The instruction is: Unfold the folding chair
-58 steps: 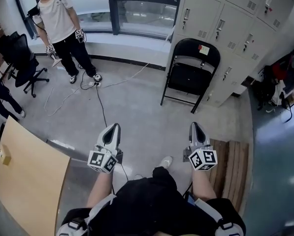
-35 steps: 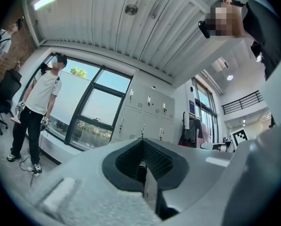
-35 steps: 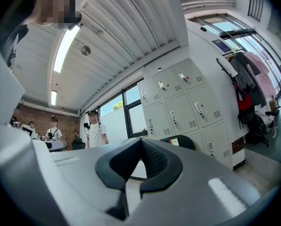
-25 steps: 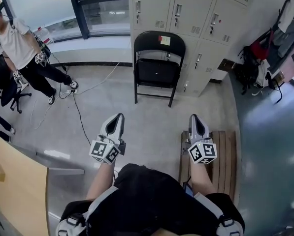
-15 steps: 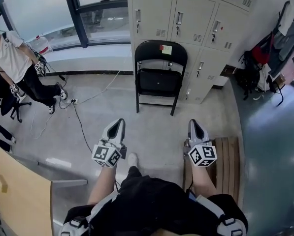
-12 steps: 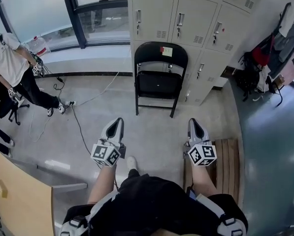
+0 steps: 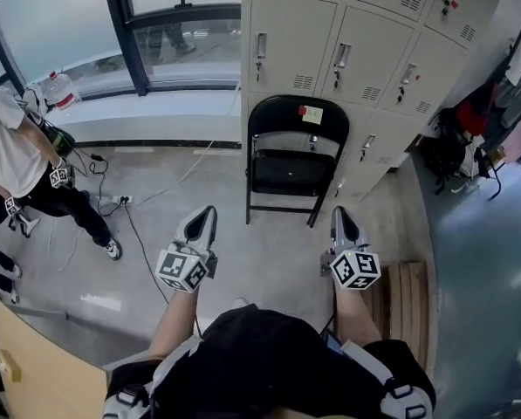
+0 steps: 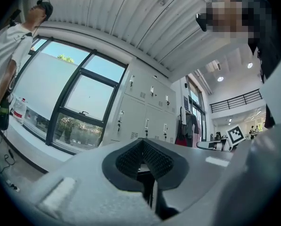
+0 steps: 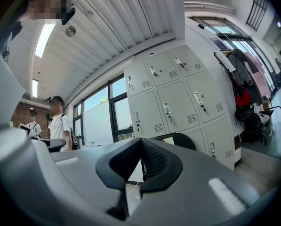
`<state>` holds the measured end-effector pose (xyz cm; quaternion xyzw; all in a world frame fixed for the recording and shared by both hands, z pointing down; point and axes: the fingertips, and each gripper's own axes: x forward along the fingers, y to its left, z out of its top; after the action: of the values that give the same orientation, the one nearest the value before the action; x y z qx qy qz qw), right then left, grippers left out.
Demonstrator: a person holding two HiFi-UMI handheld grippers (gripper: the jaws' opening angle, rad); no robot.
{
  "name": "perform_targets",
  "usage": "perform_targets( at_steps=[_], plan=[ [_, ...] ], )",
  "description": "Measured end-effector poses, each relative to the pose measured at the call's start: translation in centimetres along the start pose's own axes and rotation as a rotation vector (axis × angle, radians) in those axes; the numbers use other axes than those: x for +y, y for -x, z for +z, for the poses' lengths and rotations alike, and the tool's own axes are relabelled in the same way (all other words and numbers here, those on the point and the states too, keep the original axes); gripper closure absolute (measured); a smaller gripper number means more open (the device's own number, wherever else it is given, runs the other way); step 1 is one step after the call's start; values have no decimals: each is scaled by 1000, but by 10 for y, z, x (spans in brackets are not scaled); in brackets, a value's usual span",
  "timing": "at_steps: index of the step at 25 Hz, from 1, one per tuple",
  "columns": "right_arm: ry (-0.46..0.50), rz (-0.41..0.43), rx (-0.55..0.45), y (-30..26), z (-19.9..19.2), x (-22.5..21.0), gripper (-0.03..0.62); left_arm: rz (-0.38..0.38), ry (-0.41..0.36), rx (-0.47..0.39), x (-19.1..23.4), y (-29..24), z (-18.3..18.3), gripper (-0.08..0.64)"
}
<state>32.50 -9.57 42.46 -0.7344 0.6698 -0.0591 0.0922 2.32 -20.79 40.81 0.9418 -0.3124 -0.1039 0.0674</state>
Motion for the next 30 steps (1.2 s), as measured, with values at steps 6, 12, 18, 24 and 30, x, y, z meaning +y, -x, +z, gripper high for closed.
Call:
perform_targets(
  at_steps=[6, 12, 18, 24, 30],
  plan=[
    [9, 11, 5, -39, -19, 24, 588, -19, 12, 28, 52, -19, -6, 561],
    [-23, -45, 70, -55, -43, 11, 588, -32, 34, 61, 68, -41, -23, 561],
    [-36, -80, 94, -86, -47, -24, 588, -40, 32, 65, 75, -87, -36, 561],
    [-88, -102, 55, -153, -32, -74, 588, -37, -5, 58, 97, -158, -39, 560],
    [-117, -93, 73, -215, -35, -114, 588, -21, 14, 54, 113, -226, -50, 560]
  ],
)
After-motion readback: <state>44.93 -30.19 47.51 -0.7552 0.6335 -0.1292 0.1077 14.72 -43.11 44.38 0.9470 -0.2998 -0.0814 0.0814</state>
